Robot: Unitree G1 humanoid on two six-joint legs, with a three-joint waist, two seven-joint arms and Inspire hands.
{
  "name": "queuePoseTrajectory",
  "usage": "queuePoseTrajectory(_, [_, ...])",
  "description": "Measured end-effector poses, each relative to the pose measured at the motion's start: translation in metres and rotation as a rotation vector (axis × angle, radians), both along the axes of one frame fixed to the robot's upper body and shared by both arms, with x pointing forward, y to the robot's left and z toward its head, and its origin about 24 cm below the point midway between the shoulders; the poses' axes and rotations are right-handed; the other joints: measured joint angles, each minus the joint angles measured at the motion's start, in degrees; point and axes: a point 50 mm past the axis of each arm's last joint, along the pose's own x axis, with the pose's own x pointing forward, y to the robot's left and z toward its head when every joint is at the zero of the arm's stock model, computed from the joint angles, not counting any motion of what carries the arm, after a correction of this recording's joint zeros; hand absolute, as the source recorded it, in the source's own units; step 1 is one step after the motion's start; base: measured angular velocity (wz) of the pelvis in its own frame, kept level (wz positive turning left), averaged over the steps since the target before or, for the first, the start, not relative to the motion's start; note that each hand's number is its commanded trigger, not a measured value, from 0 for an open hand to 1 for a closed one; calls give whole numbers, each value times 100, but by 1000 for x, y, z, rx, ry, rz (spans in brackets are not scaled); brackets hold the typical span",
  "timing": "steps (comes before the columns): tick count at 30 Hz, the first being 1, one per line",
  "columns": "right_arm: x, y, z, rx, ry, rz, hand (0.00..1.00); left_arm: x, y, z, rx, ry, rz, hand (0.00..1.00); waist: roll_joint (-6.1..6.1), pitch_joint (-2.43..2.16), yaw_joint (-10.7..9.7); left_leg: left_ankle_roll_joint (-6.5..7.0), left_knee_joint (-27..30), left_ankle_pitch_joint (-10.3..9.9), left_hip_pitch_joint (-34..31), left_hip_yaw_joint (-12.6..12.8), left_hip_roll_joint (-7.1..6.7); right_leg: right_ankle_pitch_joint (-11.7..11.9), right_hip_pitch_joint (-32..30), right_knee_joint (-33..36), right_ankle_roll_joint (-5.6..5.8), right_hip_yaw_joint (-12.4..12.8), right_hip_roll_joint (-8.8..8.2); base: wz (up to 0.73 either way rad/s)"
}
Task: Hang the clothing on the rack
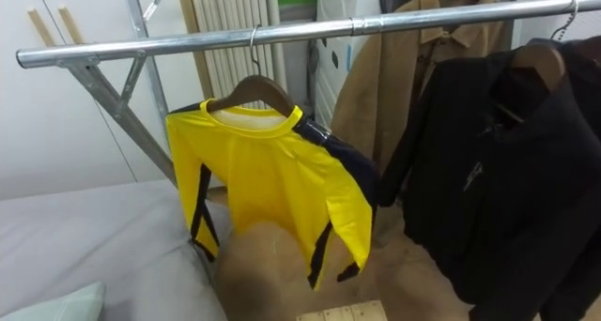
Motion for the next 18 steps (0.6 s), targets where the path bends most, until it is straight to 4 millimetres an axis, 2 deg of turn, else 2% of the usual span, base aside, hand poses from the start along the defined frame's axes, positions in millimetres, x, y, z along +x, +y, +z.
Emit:
queuePoseTrajectory(3, [6, 0, 0, -18, 2, 56, 0, -1, 0, 0, 14, -4, 2, 0, -18, -8, 8, 0, 5, 0, 24, -9, 2, 2, 30, 1, -2, -12, -3, 2])
queuePoseTrajectory(10, [9, 0, 0, -63, 37, 207, 0, -1, 3, 1, 43, -13, 4, 0, -112, 26, 134, -2, -3, -3, 112, -43, 3, 1, 179, -28, -2, -75, -14, 4])
queuePoseTrajectory(18, [11, 1, -1, -85, 66, 213, 0, 0, 3, 1, 54, -16, 5, 0, -116, -9, 148, -2, -62, -7, 118, -110, 21, 21, 224, -96, -19, -133, -9, 4])
